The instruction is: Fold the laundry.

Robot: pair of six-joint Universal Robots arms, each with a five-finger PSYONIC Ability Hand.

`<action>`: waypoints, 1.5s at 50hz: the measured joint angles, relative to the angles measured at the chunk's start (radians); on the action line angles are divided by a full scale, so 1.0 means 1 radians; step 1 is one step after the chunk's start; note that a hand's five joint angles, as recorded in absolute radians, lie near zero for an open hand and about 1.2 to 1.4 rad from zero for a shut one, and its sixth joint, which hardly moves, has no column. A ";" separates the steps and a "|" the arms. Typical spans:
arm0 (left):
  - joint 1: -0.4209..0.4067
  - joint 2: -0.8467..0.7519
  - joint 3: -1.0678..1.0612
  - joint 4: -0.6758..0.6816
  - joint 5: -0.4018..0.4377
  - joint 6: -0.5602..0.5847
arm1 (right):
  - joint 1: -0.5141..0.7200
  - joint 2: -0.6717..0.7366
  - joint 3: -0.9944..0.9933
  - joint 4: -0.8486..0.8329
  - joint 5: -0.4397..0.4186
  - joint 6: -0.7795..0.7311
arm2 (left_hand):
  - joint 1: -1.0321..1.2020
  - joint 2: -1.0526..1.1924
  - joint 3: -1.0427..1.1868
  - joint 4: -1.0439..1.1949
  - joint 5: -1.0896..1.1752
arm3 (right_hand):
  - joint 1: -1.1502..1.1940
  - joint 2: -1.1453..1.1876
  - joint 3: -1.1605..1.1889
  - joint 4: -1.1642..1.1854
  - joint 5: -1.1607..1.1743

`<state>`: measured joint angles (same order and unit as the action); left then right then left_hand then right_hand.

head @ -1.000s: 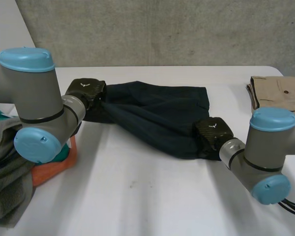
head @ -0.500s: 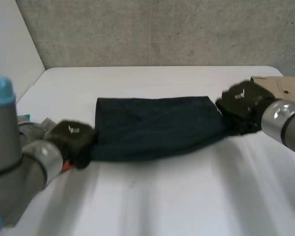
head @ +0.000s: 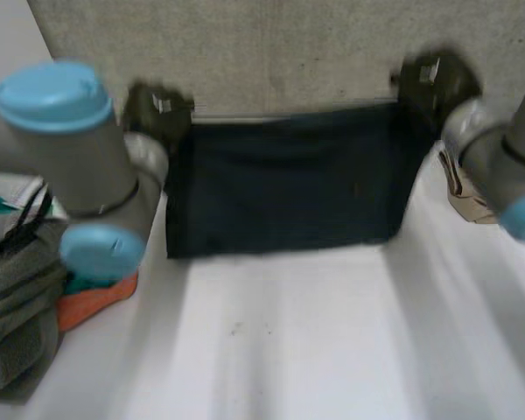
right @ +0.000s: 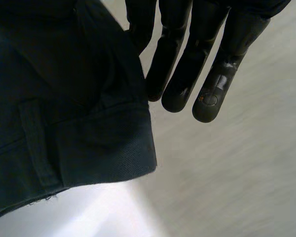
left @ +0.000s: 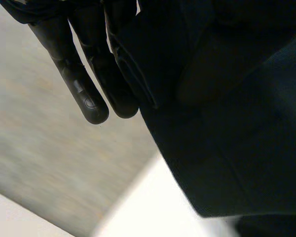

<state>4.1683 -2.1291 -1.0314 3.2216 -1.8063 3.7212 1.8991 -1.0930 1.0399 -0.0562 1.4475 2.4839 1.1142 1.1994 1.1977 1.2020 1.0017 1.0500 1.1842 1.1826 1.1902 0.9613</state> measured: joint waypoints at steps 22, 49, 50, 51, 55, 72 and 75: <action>-0.003 0.039 -0.076 0.460 -0.071 0.068 | 0.059 0.076 -0.023 -0.369 0.075 0.037 | 0.000 0.001 0.000 0.000 0.000 | 0.000 0.005 0.000 0.000 0.016; -0.057 0.279 -0.780 0.107 -0.126 0.023 | 0.050 0.065 0.403 0.163 0.064 -0.025 | 0.005 0.001 0.000 0.000 0.000 | 0.000 0.005 0.005 0.003 0.022; -0.064 0.297 -0.795 0.091 -0.126 0.023 | 0.050 0.045 0.420 0.193 0.063 -0.043 | 0.010 0.001 0.000 0.000 0.000 | 0.000 0.005 0.005 0.003 0.022; -0.077 0.321 -0.816 0.066 -0.126 0.023 | 0.049 0.015 0.446 0.236 0.063 -0.073 | 0.014 0.001 0.000 0.000 0.000 | 0.000 0.005 0.005 0.003 0.022; -0.114 0.351 -0.856 0.005 -0.125 0.021 | 0.048 -0.041 0.498 0.303 0.062 -0.134 | 0.016 0.001 0.000 0.000 0.005 | 0.000 0.005 0.005 0.003 0.022; -0.103 0.478 -0.760 -0.066 -0.083 0.020 | 0.040 -0.178 0.678 0.360 -0.003 -0.247 | -0.891 -0.980 -0.971 -0.985 -0.953 | 0.000 0.005 0.005 0.003 0.022; -0.083 0.479 -0.680 -0.063 -0.021 0.023 | 0.036 -0.176 0.683 0.349 -0.019 -0.244 | -0.891 -0.983 -0.971 -0.986 -0.953 | 0.000 0.005 0.005 0.003 0.022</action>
<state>4.0857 -1.6504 -1.7118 3.1583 -1.8277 3.7438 1.9355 -1.2691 1.7228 0.2926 1.4281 2.2403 0.2236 0.2164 0.2264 0.2158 0.0488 1.0501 1.1893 1.1872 1.1934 0.9837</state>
